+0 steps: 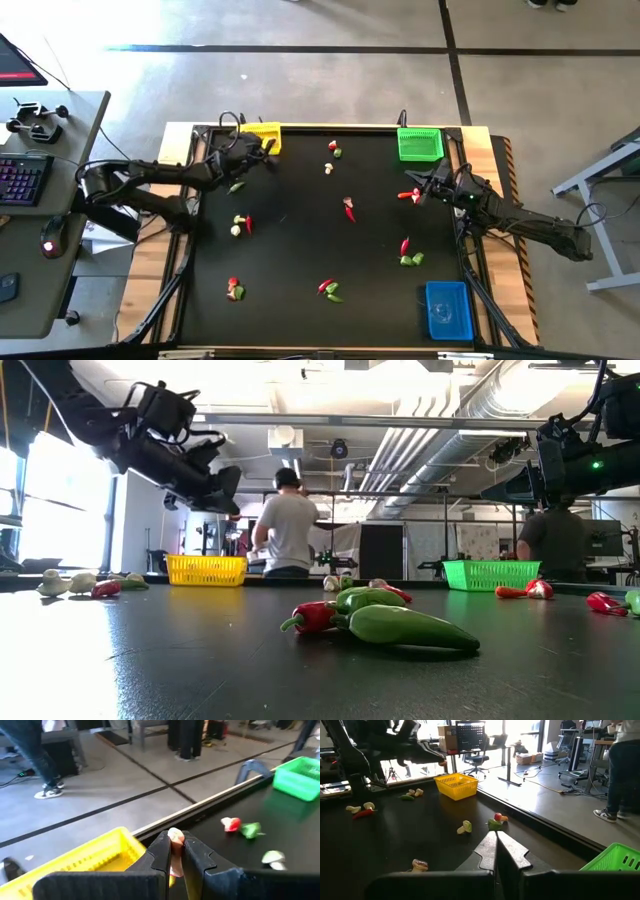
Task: Sort produce into baskets
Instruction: Put the brown mushroom into the yellow bin
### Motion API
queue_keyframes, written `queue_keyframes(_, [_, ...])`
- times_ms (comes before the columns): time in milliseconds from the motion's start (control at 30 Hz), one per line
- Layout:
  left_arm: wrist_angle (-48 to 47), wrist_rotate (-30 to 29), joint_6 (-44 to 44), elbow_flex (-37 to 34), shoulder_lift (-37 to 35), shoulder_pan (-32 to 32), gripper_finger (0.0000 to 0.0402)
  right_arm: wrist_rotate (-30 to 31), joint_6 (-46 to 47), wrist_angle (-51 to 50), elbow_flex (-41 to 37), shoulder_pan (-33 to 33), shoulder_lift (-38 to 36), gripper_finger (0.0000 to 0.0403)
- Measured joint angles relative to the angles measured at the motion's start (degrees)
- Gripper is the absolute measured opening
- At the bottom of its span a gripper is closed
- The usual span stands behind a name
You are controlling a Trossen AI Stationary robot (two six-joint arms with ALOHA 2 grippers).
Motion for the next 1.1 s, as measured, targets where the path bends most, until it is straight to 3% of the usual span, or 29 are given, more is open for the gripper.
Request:
queue_keyframes(133, [-0.7, 0.2, -0.4, 0.0, 1.6, 3.3, 0.0016, 0.0, 0.0, 0.0, 0.0, 0.0, 0.0, 0.0000])
queue_keyframes(233, [-2.8, 4.1, -2.9, 0.4, 2.9, 6.2, 0.0016, 0.0, 0.0, 0.0, 0.0, 0.0, 0.0, 0.0000])
queue_keyframes(433, [-16.6, 11.6, -5.6, 7.0, 5.7, 11.2, 0.0016, 0.0, 0.0, 0.0, 0.0, 0.0, 0.0, 0.0000])
queue_keyframes(767, [-27.2, 12.3, -1.0, 17.6, 12.1, 16.0, 0.0016, 0.0, 0.0, 0.0, 0.0, 0.0, 0.0, 0.0000])
queue_keyframes(1100, [-26.8, 14.0, 0.2, 18.6, 20.2, 16.8, 0.0016, 0.0, 0.0, 0.0, 0.0, 0.0, 0.0, 0.0000])
